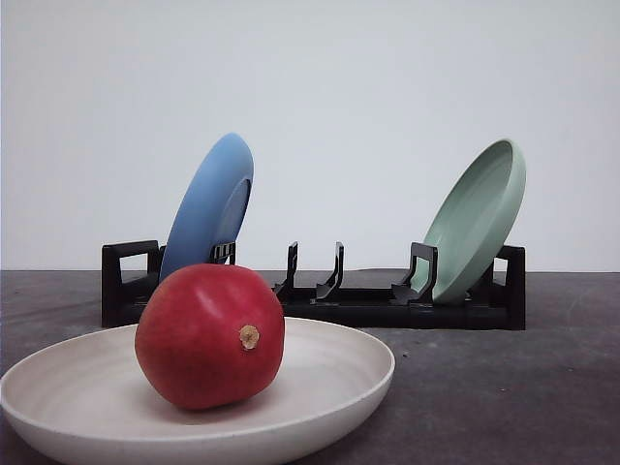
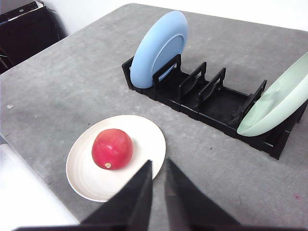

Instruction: Place pomegranate in white plate

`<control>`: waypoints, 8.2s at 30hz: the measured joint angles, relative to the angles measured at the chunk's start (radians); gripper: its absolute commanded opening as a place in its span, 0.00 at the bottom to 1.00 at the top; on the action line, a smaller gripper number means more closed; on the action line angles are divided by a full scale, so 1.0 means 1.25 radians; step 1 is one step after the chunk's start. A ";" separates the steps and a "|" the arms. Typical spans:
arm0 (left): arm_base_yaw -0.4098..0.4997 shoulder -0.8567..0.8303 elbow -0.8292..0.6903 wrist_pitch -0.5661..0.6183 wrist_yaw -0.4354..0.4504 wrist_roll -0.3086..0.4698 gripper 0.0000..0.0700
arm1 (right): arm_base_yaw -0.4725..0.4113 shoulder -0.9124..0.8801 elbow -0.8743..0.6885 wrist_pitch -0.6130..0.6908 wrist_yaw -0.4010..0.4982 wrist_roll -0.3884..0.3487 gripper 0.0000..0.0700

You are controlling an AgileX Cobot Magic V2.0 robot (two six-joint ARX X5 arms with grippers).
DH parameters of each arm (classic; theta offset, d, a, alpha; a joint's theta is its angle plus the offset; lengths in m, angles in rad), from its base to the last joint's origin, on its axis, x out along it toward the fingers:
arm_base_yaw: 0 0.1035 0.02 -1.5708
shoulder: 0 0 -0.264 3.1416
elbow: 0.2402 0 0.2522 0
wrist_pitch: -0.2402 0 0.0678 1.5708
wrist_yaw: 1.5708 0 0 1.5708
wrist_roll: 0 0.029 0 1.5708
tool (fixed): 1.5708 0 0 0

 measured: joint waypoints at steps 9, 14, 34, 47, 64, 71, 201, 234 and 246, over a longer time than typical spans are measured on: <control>0.000 0.000 0.000 0.000 0.000 0.001 0.00 | 0.000 0.000 0.000 0.000 0.000 0.000 0.01; 0.000 0.000 0.000 0.000 0.000 0.001 0.00 | 0.000 0.000 0.000 0.000 0.000 0.000 0.01; 0.479 -0.190 -0.376 0.394 -0.034 0.326 0.00 | 0.000 0.000 0.000 0.000 0.000 0.000 0.01; 0.928 -0.318 -0.661 0.624 0.205 0.397 0.00 | 0.000 0.000 0.000 0.000 0.000 0.000 0.01; 0.983 -0.334 -0.705 0.615 0.323 0.399 0.00 | 0.000 0.000 0.000 0.000 0.000 0.000 0.01; 0.986 -0.334 -0.705 0.614 0.338 0.424 0.00 | 0.000 0.000 0.000 0.000 0.000 0.000 0.01; 1.006 -0.334 -0.705 0.614 0.338 0.423 0.00 | -0.682 -0.320 -0.699 0.568 -0.033 -0.224 0.01; 1.006 -0.334 -0.705 0.614 0.338 0.423 0.00 | -0.682 -0.320 -0.699 0.568 -0.033 -0.224 0.01; 1.006 -0.334 -0.705 0.614 0.338 0.423 0.00 | -0.682 -0.320 -0.699 0.568 -0.033 -0.224 0.01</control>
